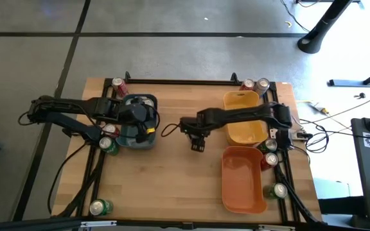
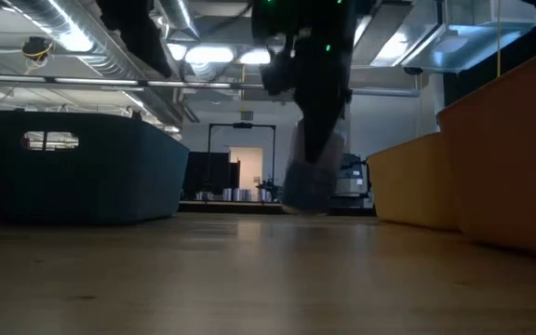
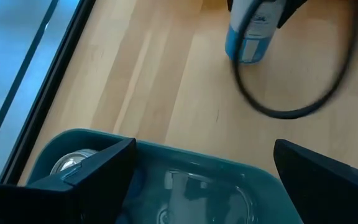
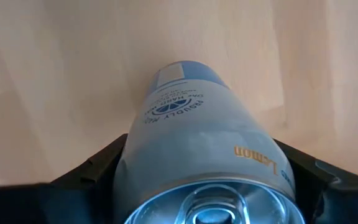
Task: Sort soda cans
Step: Put the bottom blue-white soda can into the blue bin
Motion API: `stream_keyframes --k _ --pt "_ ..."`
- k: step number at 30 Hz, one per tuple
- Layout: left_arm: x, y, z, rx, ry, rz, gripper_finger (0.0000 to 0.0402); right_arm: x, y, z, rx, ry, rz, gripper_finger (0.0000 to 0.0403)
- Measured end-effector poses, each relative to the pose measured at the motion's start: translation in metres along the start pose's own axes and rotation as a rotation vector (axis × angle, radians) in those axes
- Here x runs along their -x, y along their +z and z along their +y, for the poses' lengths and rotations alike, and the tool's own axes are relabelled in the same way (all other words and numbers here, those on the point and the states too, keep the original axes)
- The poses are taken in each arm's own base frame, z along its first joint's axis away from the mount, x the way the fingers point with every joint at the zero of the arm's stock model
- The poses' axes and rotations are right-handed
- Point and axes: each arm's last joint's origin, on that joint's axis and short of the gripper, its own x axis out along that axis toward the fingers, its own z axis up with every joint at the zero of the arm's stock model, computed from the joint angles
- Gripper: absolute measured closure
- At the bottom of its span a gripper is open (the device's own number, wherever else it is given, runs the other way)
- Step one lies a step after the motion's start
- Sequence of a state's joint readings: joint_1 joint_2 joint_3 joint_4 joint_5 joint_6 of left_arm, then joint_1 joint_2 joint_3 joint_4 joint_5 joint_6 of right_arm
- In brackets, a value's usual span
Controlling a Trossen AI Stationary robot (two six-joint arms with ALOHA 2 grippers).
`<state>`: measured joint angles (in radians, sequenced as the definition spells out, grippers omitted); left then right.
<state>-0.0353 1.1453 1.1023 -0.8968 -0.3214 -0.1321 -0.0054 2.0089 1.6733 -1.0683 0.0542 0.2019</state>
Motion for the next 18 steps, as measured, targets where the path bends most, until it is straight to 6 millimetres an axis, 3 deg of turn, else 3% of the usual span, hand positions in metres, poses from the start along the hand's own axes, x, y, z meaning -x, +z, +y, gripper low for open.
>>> stream_keyframes --k 6,18 --pt "0.001 -0.001 0.001 -0.002 0.005 0.006 0.0034 -0.011 0.006 -0.013 -0.010 0.024 0.011 0.0117" --pt "0.001 -0.001 0.001 -0.007 0.005 0.006 0.0034 -0.013 0.012 -0.015 -0.022 0.064 -0.035 0.0039"
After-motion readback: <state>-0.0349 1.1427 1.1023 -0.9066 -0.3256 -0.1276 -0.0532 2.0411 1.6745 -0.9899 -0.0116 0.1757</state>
